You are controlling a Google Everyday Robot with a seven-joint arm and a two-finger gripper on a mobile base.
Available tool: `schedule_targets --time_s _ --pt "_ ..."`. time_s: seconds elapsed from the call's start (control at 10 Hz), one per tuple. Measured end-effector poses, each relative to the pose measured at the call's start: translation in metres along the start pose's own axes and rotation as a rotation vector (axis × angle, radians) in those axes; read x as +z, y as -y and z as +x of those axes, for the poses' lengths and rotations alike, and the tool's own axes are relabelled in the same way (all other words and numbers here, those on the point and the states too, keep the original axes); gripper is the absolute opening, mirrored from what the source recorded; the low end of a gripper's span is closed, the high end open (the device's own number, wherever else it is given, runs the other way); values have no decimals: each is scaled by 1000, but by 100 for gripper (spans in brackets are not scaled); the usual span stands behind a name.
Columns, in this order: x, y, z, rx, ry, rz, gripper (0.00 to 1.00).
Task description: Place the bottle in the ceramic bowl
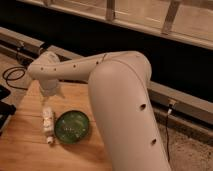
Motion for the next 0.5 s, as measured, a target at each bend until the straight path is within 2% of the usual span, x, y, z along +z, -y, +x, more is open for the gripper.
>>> schedule_targets --time_s 0.3,0.5 --pt "5 -3 0 2 -9 -9 65" --pt "24 -13 2 -16 -42 -25 65"
